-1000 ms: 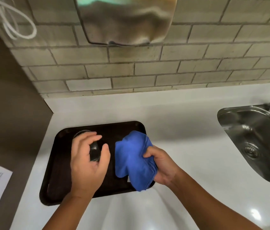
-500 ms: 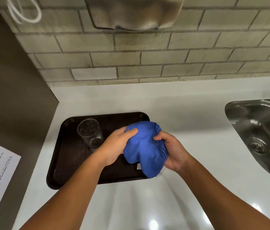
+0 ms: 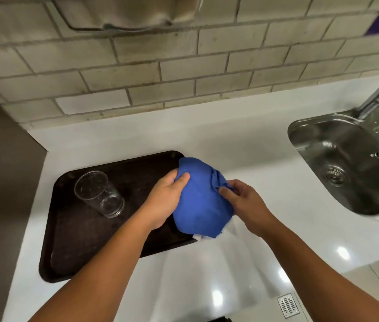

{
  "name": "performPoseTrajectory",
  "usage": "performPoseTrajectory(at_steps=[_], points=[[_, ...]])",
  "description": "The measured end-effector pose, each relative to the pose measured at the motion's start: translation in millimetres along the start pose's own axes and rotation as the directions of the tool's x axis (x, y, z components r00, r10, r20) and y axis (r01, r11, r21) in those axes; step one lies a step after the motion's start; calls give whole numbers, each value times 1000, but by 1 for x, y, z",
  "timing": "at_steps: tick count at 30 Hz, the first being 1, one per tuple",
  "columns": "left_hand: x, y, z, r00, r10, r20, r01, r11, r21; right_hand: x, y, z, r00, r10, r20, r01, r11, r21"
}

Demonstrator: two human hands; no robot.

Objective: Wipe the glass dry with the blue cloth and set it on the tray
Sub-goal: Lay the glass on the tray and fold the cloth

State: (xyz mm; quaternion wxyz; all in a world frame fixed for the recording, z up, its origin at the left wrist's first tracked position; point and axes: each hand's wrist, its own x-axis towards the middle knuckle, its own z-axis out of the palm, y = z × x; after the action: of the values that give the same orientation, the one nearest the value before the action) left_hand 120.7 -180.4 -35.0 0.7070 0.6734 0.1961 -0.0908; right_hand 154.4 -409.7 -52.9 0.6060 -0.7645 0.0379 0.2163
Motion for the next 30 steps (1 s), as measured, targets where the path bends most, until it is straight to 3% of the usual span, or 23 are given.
performPoseTrajectory(at_steps=[5, 14, 18, 21, 24, 30], points=[[8, -6, 25, 995, -94, 36, 96, 993, -66, 0, 5, -29, 970, -64, -235, 43, 994, -96], [25, -12, 66, 957, -291, 4, 289, 948, -132, 41, 16, -57, 949, -22, -314, -43, 978, -202], [37, -20, 70, 958, -286, -19, 286, 958, -8, 61, 23, -66, 945, 1, -328, -83, 968, -238], [42, -27, 76, 986, -167, -30, 169, 951, 257, 62, 28, -66, 942, 14, -336, -131, 936, -327], [40, -31, 82, 996, -91, -13, 85, 855, 512, 60, 36, -65, 952, -77, -297, -79, 874, -480], [34, -28, 88, 997, -77, 5, 48, 667, 743, 63, 41, -66, 936, -168, -308, -61, 788, -613]])
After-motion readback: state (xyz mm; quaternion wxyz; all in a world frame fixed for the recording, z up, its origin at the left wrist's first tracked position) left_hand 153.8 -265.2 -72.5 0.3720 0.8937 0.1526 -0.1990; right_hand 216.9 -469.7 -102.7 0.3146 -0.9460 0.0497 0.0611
